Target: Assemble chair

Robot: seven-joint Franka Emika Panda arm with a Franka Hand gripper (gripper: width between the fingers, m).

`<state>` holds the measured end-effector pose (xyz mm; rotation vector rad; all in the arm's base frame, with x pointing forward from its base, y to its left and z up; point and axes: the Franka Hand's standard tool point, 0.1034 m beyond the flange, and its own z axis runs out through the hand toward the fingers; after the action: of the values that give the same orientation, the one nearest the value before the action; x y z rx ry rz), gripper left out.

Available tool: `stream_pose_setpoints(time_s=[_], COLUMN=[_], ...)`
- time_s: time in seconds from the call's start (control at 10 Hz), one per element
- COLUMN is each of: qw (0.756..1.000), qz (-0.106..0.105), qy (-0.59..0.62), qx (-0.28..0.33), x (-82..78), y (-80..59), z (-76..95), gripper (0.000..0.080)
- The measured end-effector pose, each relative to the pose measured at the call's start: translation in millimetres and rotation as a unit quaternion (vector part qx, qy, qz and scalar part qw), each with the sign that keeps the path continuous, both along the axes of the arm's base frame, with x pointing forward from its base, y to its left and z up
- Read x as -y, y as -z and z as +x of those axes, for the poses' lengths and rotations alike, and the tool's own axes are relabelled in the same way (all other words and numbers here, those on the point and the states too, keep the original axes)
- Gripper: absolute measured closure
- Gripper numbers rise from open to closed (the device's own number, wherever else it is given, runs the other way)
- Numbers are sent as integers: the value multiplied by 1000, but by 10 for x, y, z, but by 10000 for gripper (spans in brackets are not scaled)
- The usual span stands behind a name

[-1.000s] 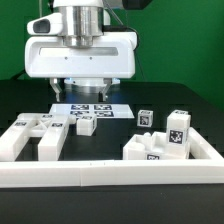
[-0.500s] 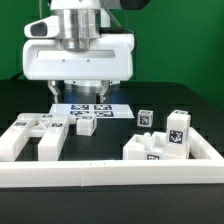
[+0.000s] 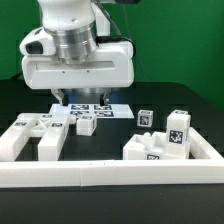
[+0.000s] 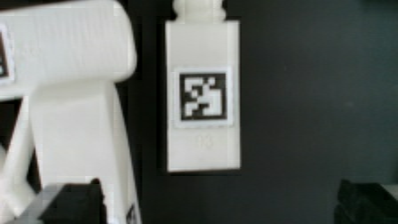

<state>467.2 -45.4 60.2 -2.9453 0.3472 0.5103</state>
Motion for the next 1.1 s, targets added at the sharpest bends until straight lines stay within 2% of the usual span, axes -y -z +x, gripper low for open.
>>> stream_pose_setpoints(time_s=[0.5,0.8,1.1], qw=[988,987,987], qz=[38,41,43], qy=[0,-4,-6], qx=[-150,-158,-157], x=[-14,62,74], y=[58,149,152], z=[-84,-1,-3], gripper=[150,150,150])
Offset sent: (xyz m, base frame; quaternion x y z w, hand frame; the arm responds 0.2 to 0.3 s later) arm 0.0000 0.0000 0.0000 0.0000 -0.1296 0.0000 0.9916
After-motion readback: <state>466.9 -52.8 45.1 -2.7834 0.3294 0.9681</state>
